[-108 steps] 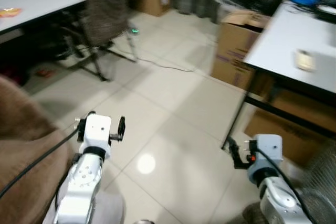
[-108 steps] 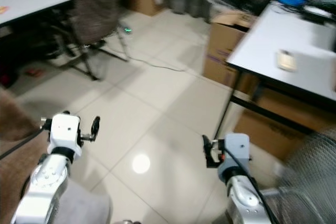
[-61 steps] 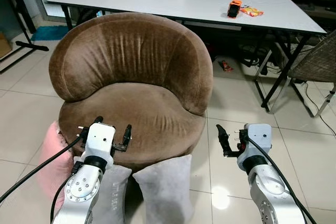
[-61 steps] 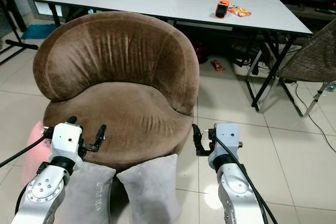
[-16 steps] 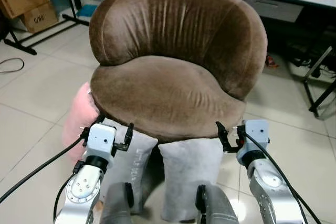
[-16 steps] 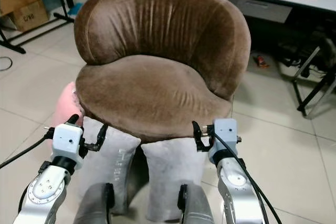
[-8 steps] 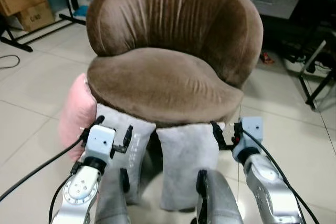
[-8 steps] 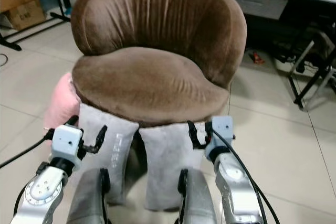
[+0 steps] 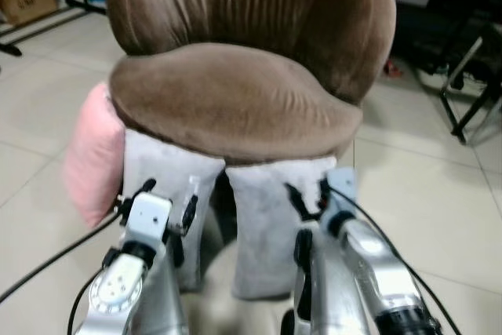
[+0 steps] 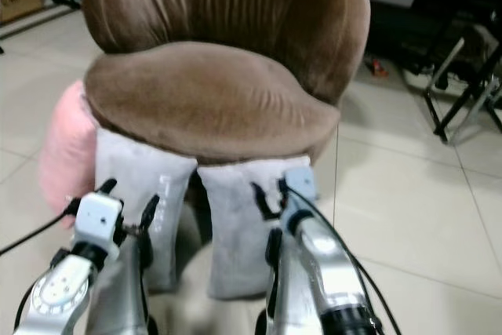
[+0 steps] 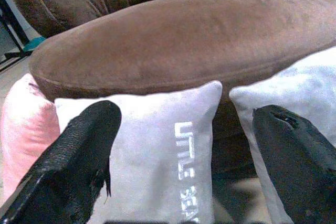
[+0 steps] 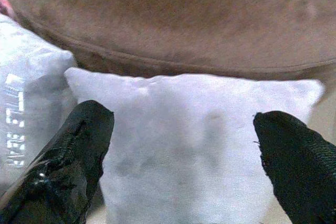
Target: Move the pillow to the sofa from floor
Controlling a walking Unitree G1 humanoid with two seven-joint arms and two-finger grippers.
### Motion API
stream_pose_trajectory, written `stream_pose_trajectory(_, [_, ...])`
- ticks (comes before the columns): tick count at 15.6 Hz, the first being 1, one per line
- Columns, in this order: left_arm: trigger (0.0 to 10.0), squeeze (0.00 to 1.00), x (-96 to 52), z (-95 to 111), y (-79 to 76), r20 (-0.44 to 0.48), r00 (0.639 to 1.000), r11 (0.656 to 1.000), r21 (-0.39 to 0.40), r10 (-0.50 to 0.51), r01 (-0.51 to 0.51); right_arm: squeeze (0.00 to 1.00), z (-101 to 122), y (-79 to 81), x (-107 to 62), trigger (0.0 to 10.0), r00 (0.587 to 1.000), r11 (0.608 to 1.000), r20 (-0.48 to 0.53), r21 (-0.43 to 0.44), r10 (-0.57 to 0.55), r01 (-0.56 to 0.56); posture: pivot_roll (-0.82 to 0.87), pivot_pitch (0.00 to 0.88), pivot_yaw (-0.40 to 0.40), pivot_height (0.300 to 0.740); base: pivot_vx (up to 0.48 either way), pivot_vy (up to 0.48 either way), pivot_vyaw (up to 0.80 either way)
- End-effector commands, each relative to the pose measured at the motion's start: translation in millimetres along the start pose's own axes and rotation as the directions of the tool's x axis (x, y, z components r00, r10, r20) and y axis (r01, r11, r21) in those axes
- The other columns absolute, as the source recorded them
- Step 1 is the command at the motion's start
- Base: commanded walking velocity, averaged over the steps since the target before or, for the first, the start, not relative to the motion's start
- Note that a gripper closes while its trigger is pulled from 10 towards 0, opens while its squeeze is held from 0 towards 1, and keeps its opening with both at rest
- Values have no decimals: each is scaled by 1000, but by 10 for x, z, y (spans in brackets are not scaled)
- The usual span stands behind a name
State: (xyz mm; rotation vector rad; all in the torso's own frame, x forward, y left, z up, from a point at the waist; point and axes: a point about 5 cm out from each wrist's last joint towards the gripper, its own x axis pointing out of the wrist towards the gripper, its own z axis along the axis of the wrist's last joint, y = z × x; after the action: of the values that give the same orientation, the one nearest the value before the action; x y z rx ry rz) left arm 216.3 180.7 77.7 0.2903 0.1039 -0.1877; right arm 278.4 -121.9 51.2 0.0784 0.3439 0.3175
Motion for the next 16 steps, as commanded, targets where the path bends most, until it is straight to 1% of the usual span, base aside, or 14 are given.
stream_pose_trajectory(1, [10000, 0, -17, 17, 23, 2, 1000, 1000, 0, -14, 14, 1000, 43, 0, 50, 10000, 1000, 1000, 24, 23, 18, -19, 8, 0, -69, 405, 0, 0, 0])
stream_pose_trajectory(2, [10000, 0, -24, 19, 36, 0, 1000, 1000, 5, -30, 30, 1000, 65, 19, 94, 10000, 999, 999, 33, 35, 26, -27, 10, 0, -66, 405, 0, 0, 0])
stream_pose_trajectory(3, [10000, 0, -40, 19, 66, -5, 997, 997, 8, -81, 81, 1000, 44, 80, 233, 10000, 1000, 1000, -14, 25, 9, -8, 14, 0, -56, 405, 0, 0, 0])
stream_pose_trajectory(4, [10000, 0, -69, 28, 65, -7, 991, 991, 10, -135, 135, 1000, 20, 130, 325, 10000, 999, 1000, -50, 20, -2, 3, 22, 8, -52, 405, 0, 0, 0])
stream_pose_trajectory(5, [10000, 0, -90, 41, 68, -4, 988, 988, 12, -155, 156, 1000, 26, 152, 364, 10000, 998, 1000, -56, 24, -3, 5, 29, 23, -51, 405, 0, 0, 0])
stream_pose_trajectory(7, [10000, 0, -144, 96, 146, -6, 981, 981, 34, -192, 193, 1000, 46, 196, 505, 10000, 995, 999, -93, 11, -35, 36, 57, 111, -60, 405, 0, 0, 0])
stream_pose_trajectory(8, [10000, 0, -135, 136, 172, 1, 980, 979, 36, -200, 200, 1000, 56, 194, 547, 10000, 994, 998, -100, 16, -54, 56, 64, 132, -63, 405, 0, 0, 0])
stream_pose_trajectory(9, [10000, 0, -143, 193, 202, 9, 978, 977, 36, -209, 208, 0, 47, 218, 594, 10000, 990, 998, -121, -7, -70, 69, 73, 180, -64, 405, 0, 0, 0])
stream_pose_trajectory(10, [10000, 0, -188, 211, 172, 2, 971, 971, 35, -239, 239, 0, 0, 252, 614, 10000, 985, 996, -156, -42, -79, 73, 77, 212, -70, 405, 0, 0, 0])
stream_pose_trajectory(11, [10000, 0, -226, 210, 156, -6, 968, 967, 22, -252, 252, 0, -26, 299, 625, 10000, 982, 997, -175, -34, -68, 63, 74, 214, -72, 405, 0, 0, 0])
stream_pose_trajectory(12, [10000, 0, -259, 188, 131, -24, 961, 961, 2, -276, 277, 0, -48, 344, 631, 10000, 982, 999, -184, -2, -50, 51, 76, 217, -76, 405, 0, 0, 0])
stream_pose_trajectory(13, [10000, 0, -276, 184, 115, -32, 956, 956, -5, -292, 292, 0, -53, 367, 636, 9725, 982, 999, -185, 9, -41, 43, 80, 219, -78, 405, 0, 0, 0])
stream_pose_trajectory(14, [10000, 0, -351, 170, 71, -60, 938, 940, -19, -341, 340, 0, -58, 430, 652, 0, 982, 1000, -185, 1, -29, 30, 87, 227, -84, 405, 0, 0, 0])
stream_pose_trajectory(16, [10000, 0, -397, 166, 59, -70, 932, 935, -28, -354, 353, 0, -50, 443, 661, 0, 981, 996, -188, -84, -45, 30, 90, 228, -89, 405, 0, 0, 0])
